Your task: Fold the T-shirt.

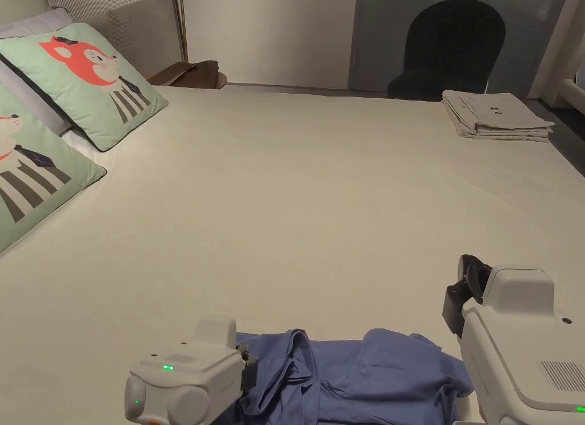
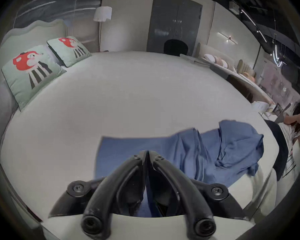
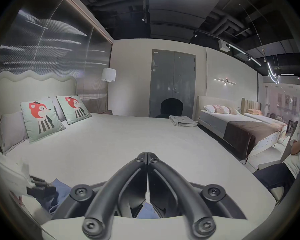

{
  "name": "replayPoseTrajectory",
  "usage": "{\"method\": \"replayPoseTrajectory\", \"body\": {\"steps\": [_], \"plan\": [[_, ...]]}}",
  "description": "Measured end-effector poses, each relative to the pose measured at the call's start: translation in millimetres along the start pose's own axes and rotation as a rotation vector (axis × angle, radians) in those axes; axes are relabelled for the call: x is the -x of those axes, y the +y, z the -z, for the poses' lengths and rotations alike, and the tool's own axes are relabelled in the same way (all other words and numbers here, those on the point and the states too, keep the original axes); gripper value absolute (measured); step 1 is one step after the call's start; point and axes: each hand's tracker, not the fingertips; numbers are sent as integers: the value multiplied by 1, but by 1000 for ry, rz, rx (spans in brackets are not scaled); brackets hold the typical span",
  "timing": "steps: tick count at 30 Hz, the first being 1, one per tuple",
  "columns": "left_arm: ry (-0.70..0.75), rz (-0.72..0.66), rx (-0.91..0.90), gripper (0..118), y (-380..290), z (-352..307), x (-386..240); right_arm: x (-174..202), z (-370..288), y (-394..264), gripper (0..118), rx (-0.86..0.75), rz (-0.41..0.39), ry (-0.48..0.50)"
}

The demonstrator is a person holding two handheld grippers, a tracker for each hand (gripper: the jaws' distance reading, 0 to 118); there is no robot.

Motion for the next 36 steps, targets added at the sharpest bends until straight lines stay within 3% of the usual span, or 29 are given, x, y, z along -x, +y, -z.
{"method": "replayPoseTrajectory", "body": {"steps": [12, 25, 33, 36], "plan": [[-30, 120, 56, 0, -27, 33, -77, -19, -3, -2, 0, 10, 3, -36], [-240, 22, 40, 0, -3, 12, -91, -19, -4, -2, 0, 13, 16, -48], [-201, 29, -69, 0, 35, -31, -23, -10, -2, 3, 0, 7, 0, -38], [-247, -62, -69, 0, 44, -40, 23, -6, 0, 3, 0, 8, -1, -27]]}}
